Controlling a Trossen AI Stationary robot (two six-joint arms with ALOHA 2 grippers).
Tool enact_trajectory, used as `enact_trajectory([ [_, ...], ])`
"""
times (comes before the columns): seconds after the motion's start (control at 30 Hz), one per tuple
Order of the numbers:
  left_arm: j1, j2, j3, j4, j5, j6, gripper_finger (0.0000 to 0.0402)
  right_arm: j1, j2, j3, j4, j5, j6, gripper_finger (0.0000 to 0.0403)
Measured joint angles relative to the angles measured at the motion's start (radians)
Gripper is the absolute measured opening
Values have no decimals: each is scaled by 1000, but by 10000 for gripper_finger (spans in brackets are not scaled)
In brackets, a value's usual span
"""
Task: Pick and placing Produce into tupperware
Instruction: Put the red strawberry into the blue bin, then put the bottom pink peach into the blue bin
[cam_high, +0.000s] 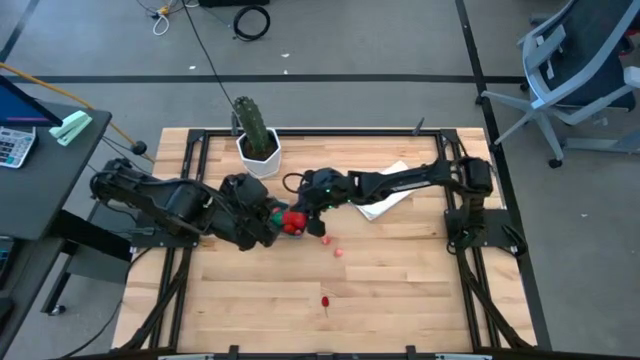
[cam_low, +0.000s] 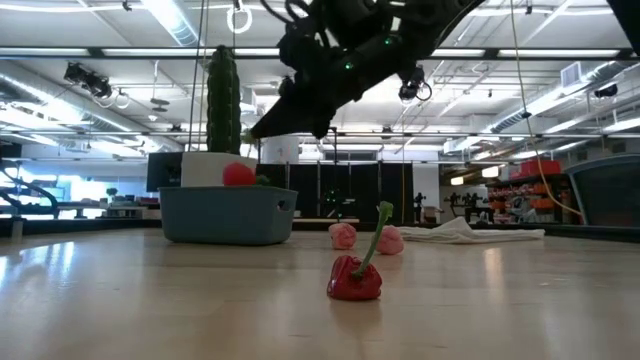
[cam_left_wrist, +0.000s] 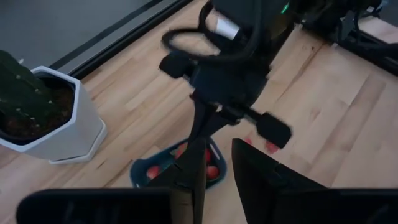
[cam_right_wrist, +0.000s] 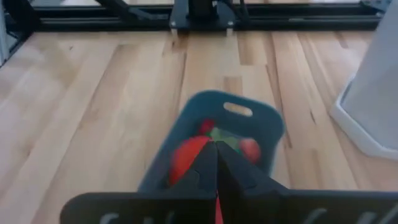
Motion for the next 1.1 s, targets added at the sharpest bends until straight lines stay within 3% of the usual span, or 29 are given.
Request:
enact_trajectory([
  [0.43, -6, -1, 0, 22, 0, -8, 71, 9, 17, 4, -24, -2, 1, 16],
  [0.87, -5, -1, 0, 26, 0, 1, 65, 9, 16, 4, -38, 74, 8, 99],
  [1.1, -5, -1, 0, 24, 0, 3, 69, 14, -49, 2, -109, 22, 82, 105],
])
